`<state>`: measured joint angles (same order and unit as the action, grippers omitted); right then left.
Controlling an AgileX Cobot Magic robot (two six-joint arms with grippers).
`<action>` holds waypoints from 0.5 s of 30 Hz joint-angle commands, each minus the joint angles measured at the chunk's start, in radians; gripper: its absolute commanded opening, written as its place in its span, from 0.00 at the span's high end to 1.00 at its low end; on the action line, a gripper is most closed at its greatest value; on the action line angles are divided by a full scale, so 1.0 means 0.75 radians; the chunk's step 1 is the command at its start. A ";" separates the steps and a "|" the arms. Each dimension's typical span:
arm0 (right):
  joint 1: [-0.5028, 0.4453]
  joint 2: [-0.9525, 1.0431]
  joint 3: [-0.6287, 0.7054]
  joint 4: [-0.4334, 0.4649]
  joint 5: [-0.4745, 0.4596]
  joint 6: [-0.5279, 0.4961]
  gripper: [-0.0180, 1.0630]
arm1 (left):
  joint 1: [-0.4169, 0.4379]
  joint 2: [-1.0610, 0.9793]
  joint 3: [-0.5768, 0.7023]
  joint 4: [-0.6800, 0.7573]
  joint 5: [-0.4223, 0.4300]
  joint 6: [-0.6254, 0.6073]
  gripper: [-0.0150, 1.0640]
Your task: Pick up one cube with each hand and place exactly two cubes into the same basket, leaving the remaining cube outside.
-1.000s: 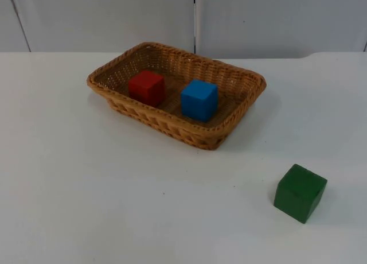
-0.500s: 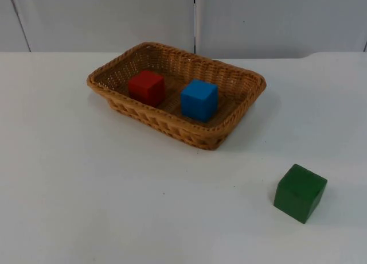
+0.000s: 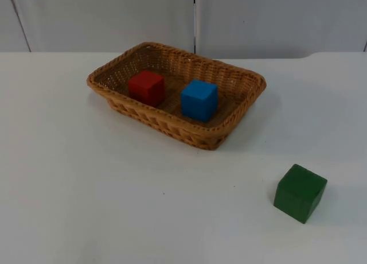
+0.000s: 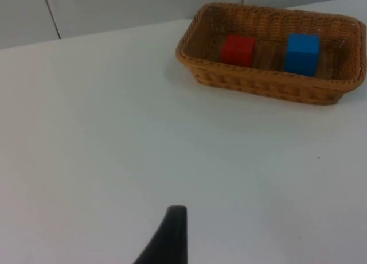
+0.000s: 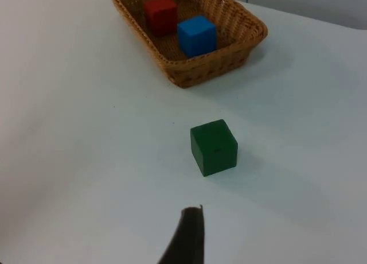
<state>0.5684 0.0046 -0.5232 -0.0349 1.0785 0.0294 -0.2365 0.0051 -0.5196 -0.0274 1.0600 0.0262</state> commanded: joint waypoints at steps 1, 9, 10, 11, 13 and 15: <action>0.000 -0.006 0.010 0.017 0.000 -0.032 0.28 | -0.007 -0.007 0.008 0.004 -0.008 -0.008 0.14; 0.000 -0.006 0.010 0.020 0.000 -0.039 0.13 | -0.007 -0.007 0.010 0.004 -0.005 -0.008 0.03; 0.000 -0.006 0.010 0.020 0.000 -0.039 0.13 | -0.007 -0.007 0.010 0.004 -0.005 -0.008 0.03; 0.000 -0.006 0.010 0.020 0.000 -0.039 0.04 | -0.007 -0.007 0.010 0.004 -0.005 -0.008 0.01; 0.000 -0.006 0.010 0.020 0.000 -0.039 0.01 | -0.007 -0.007 0.012 0.004 -0.005 -0.008 0.01; 0.000 -0.006 0.010 0.020 0.000 -0.039 0.01 | -0.007 -0.007 0.015 0.007 0.001 -0.008 0.01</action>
<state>0.5684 0.0046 -0.5232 -0.0259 1.0785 0.0000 -0.2365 0.0051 -0.5160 -0.0274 1.0620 0.0262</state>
